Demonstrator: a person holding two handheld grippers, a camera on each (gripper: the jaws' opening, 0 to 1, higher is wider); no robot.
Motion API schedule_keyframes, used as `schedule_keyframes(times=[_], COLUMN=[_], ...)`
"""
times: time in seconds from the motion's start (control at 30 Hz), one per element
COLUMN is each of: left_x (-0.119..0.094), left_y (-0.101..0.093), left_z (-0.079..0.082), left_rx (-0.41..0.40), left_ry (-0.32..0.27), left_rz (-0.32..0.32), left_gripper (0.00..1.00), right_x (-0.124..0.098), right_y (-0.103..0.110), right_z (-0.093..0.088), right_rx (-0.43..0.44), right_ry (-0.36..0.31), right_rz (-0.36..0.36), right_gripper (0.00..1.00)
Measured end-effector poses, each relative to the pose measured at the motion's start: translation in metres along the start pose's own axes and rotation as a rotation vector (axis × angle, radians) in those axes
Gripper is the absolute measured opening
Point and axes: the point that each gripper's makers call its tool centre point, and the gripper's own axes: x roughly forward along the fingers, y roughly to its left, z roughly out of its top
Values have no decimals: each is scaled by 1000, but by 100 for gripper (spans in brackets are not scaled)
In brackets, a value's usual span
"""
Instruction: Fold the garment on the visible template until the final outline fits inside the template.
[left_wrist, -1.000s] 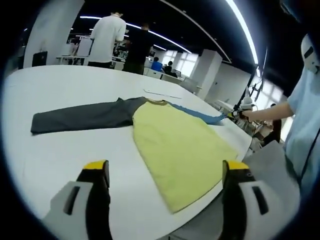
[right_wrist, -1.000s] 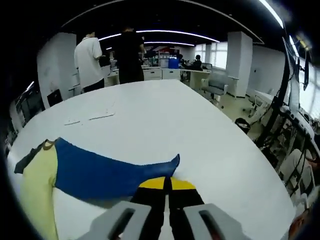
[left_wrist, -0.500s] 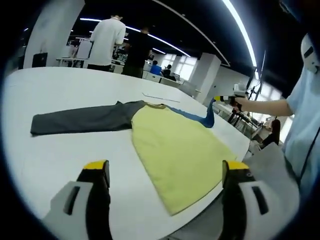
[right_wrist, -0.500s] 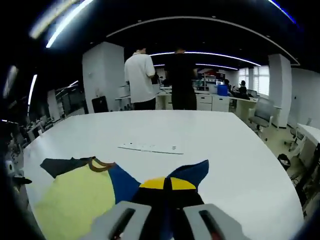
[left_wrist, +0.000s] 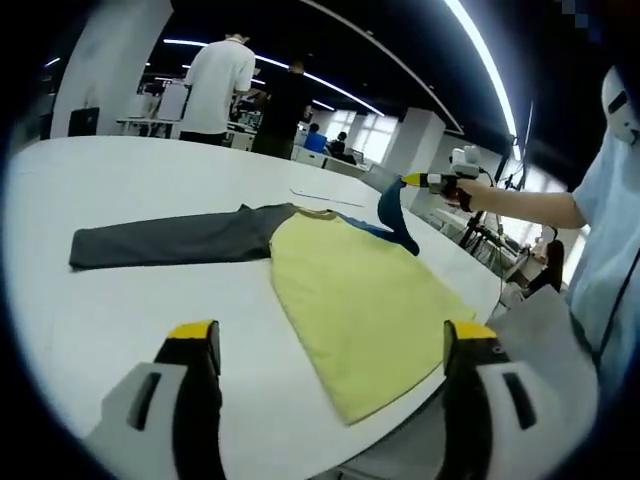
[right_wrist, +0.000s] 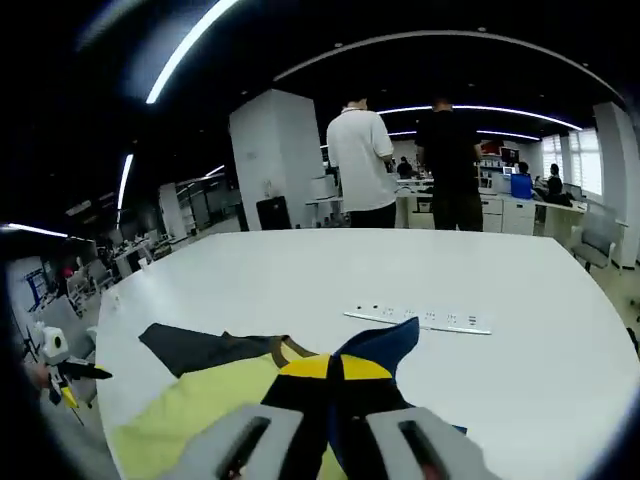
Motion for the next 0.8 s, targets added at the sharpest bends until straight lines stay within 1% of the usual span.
schedule_keyframes(times=[0.23, 0.3, 0.4, 0.47, 0.5, 0.63, 0.8], left_x=[-2, -4, -7, -8, -9, -10, -10], left_y=[-1, -1, 1, 2, 2, 3, 3], left_z=[-1, -1, -3, -3, -3, -3, -3], left_rx=[-6, -9, -13, -15, -16, -17, -19], left_ry=[-5, -5, -3, -4, -3, -2, -2], left_rz=[7, 12, 21, 24, 27, 34, 36], left_gripper=[89, 89, 89, 89, 89, 89, 89], right_x=[24, 33, 46, 53, 57, 73, 93], right_y=[36, 50, 76, 89, 98, 130, 159], right_z=[8, 11, 15, 17, 17, 8, -8], right_rx=[10, -9, -9, -18, -24, -50, -70], right_ry=[-13, -13, -19, -19, -18, 7, 41], right_rz=[75, 100, 160, 185, 205, 268, 314], right_gripper=[0, 0, 0, 0, 0, 0, 0])
